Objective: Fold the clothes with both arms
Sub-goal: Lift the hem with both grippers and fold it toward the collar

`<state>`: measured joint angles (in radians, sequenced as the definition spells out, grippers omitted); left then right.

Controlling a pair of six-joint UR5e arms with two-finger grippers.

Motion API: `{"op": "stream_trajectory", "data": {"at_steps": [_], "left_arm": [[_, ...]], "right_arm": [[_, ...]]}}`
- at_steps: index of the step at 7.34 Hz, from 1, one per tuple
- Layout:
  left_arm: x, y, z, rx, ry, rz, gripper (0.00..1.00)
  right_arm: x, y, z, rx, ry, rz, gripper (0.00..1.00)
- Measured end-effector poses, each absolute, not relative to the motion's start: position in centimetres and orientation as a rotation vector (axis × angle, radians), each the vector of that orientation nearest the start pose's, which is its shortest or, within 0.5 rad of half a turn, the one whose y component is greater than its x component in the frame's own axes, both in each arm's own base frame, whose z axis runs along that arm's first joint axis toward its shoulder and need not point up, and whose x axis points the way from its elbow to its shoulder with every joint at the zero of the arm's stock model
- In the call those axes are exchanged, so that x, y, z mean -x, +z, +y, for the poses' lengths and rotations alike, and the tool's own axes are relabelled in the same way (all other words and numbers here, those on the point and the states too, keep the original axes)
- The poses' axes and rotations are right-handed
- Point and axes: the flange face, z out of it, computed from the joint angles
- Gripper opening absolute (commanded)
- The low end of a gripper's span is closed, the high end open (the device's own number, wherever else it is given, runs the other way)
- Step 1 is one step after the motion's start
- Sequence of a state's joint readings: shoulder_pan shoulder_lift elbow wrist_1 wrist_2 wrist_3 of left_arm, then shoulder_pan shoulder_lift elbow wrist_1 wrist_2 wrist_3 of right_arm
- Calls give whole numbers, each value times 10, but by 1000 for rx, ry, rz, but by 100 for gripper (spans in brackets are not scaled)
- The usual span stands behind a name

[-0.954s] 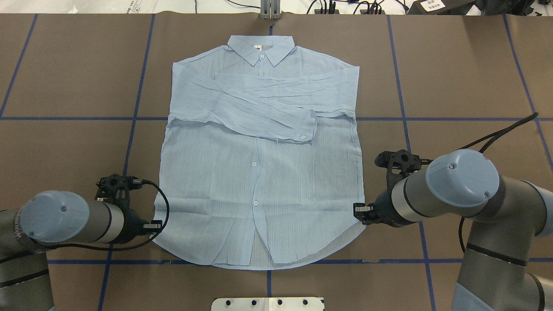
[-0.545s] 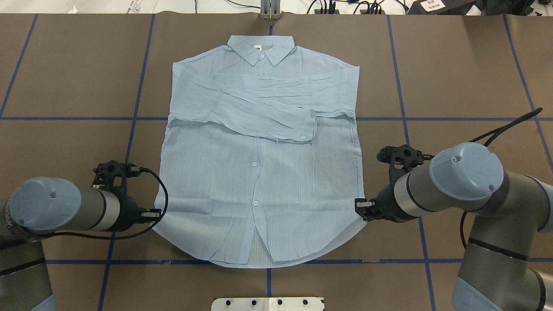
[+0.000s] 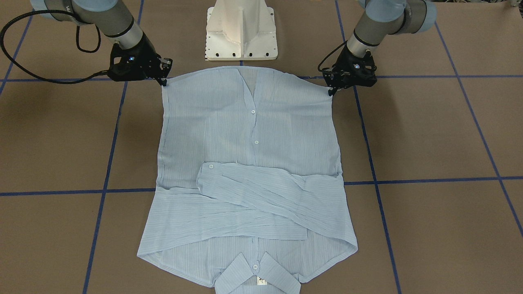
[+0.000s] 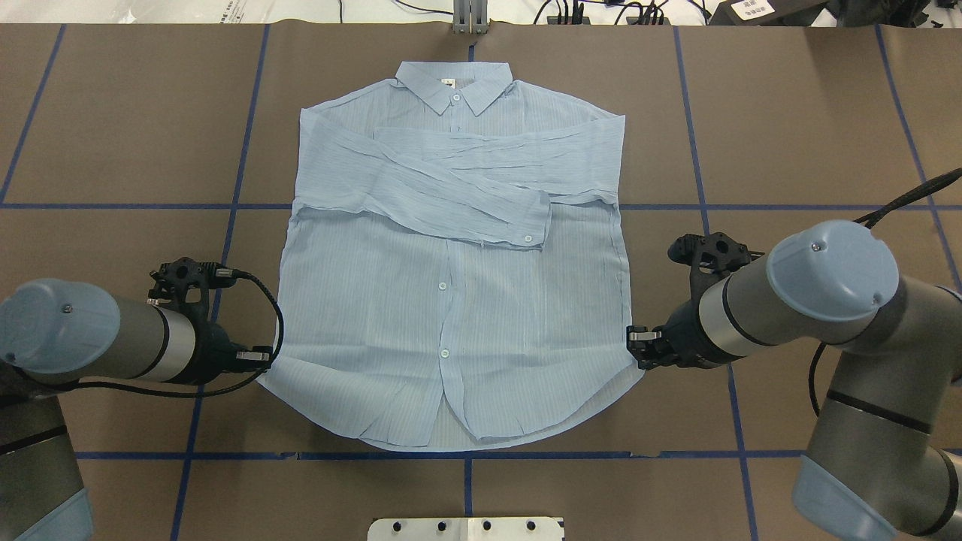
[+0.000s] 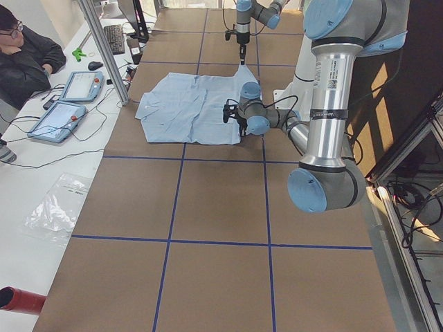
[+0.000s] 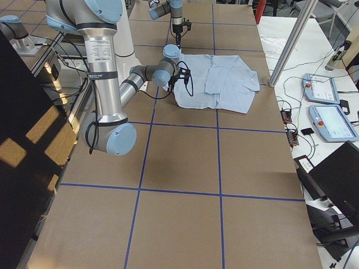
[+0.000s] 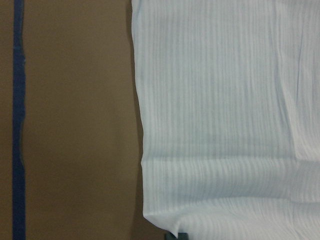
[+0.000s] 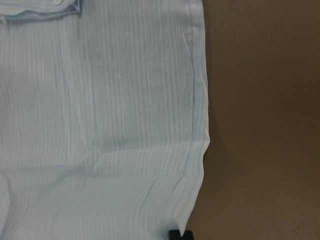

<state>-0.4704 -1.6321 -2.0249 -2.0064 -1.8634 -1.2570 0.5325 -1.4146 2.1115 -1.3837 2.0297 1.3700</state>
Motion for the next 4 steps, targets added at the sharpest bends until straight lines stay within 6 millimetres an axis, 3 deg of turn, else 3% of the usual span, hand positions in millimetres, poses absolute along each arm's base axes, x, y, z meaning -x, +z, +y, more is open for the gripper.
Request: {"op": "stream_trajectory", "data": {"at_steps": [4], "left_arm": [[-396,368,-327,-118,-13,974,0]], "right_arm": [[368,311,-348,89,123,-972,0]]}}
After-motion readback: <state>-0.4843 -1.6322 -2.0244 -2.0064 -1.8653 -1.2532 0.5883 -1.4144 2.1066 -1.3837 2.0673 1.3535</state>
